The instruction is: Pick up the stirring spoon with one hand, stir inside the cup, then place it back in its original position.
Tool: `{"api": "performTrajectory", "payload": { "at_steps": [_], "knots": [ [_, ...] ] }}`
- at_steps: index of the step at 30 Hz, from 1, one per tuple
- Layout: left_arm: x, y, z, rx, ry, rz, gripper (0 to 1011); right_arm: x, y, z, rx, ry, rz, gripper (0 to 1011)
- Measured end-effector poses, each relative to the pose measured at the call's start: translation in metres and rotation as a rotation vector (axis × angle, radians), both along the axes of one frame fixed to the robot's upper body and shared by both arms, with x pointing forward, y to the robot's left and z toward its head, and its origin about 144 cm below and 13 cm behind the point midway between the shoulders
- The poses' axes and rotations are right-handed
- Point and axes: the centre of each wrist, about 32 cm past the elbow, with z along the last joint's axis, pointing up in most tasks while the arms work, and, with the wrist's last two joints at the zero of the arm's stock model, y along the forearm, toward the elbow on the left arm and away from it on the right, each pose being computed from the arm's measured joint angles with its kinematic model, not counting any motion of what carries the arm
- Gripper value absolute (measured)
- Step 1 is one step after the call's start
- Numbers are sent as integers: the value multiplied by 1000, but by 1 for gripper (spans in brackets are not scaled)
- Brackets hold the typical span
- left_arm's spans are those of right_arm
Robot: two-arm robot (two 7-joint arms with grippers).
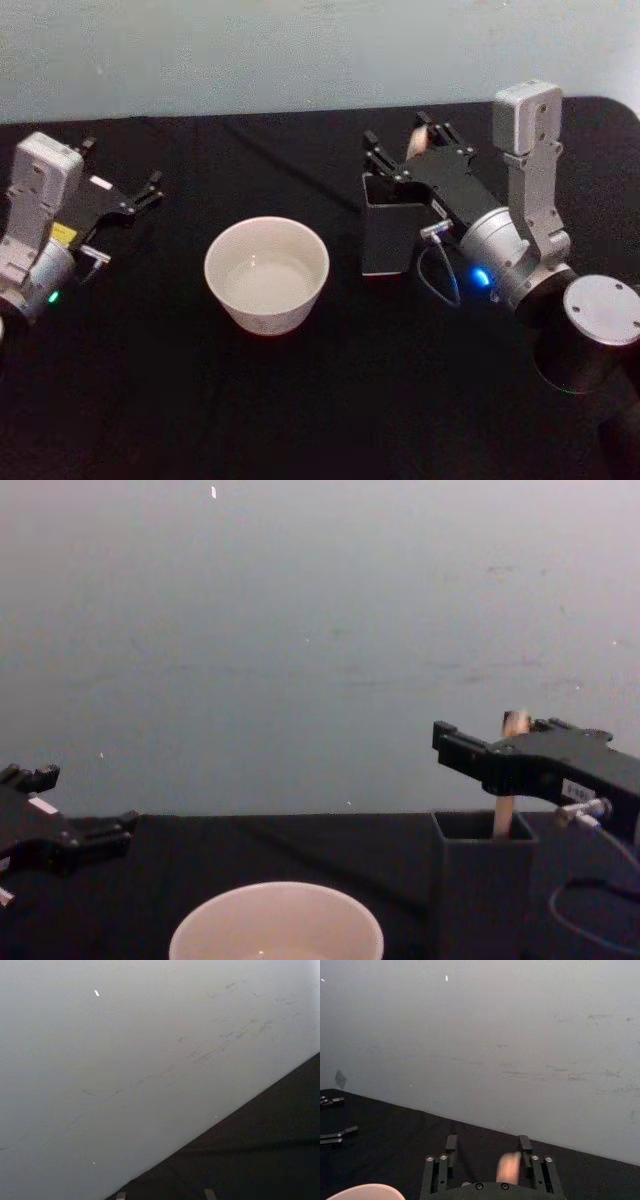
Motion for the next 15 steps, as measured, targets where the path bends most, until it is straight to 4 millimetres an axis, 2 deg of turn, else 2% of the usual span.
{"api": "performTrajectory", "payload": {
  "at_steps": [2, 3, 6, 10, 15],
  "knots": [
    [0, 0, 0, 0, 0, 0, 1001, 0, 0, 0, 0, 0, 0, 833],
    [0, 0, 0, 0, 0, 0, 1001, 0, 0, 0, 0, 0, 0, 833],
    [0, 0, 0, 0, 0, 0, 1001, 0, 0, 0, 1, 0, 1, 929],
    [0, 0, 0, 0, 0, 0, 1001, 0, 0, 0, 1, 0, 1, 1002],
    [0, 0, 0, 0, 0, 0, 1001, 0, -2, 5, 20, -13, 17, 1002]
  ]
}}
